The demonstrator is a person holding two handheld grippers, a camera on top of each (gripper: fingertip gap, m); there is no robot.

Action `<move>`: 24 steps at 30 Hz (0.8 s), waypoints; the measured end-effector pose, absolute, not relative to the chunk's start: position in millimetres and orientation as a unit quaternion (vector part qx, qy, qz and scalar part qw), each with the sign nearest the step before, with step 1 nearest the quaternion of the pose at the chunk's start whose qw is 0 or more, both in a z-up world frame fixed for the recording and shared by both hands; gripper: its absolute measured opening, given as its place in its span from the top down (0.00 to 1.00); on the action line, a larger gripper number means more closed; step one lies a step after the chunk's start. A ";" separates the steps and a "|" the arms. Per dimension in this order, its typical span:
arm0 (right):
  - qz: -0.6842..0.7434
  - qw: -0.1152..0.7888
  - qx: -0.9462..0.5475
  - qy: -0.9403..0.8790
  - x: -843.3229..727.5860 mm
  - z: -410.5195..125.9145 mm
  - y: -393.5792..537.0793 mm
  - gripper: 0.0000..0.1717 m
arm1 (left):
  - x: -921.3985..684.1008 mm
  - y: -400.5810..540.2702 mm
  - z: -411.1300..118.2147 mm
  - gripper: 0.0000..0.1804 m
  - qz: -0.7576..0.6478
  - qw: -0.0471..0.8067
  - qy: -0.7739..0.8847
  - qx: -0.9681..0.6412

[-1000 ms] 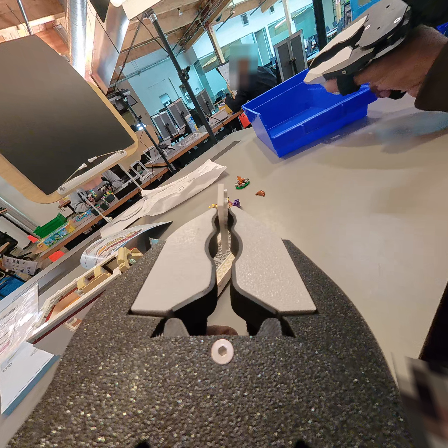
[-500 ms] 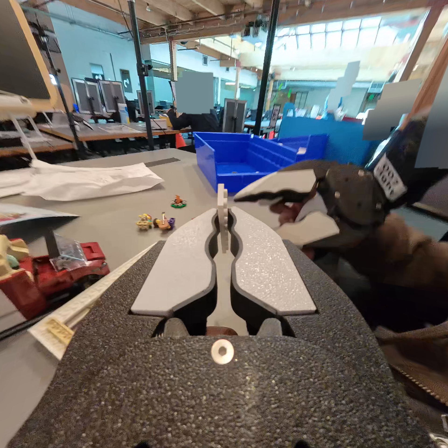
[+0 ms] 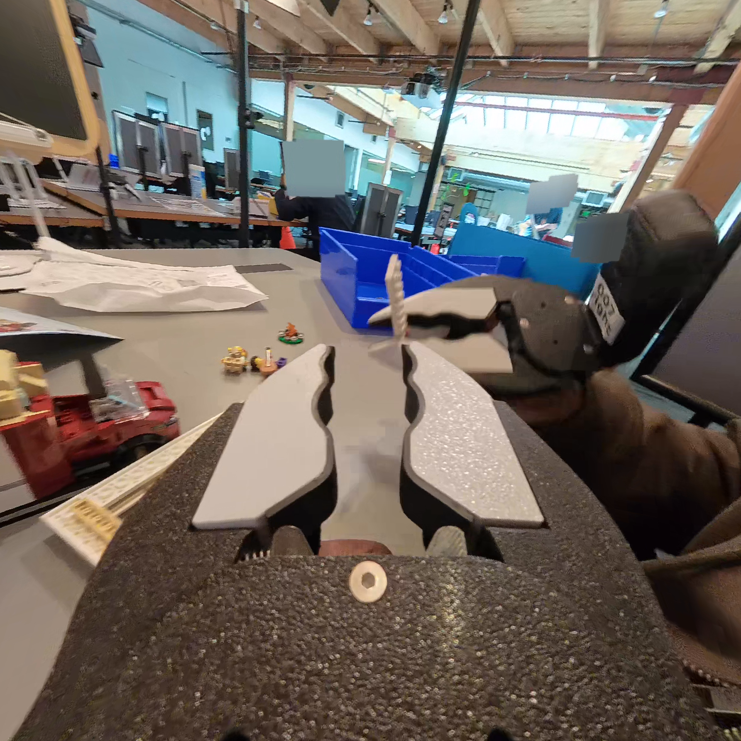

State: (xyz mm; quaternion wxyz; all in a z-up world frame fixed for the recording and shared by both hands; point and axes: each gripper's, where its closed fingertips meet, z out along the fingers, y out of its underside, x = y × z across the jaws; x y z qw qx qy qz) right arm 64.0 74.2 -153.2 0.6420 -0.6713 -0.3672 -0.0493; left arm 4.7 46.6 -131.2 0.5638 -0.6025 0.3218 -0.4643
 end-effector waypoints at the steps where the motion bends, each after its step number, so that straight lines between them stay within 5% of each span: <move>1: -0.079 0.637 -0.687 -0.341 93.8 -150.3 82.8 0.90 | -0.4 50.0 -131.6 0.81 -0.458 0.566 0.321 -0.605; 8: -0.205 0.559 -0.790 -0.144 317.8 -145.5 117.3 0.89 | -13.9 61.7 -133.2 0.80 -0.454 0.562 0.326 -0.609; 11: -0.210 0.523 -0.815 -0.135 340.5 -156.2 119.7 0.80 | -8.6 63.2 -137.4 0.80 -0.445 0.553 0.342 -0.616; 24: 0.006 0.446 -0.663 -0.601 49.7 -213.7 85.5 0.77 | -15.2 72.6 -174.9 0.77 -0.325 0.483 0.485 -0.652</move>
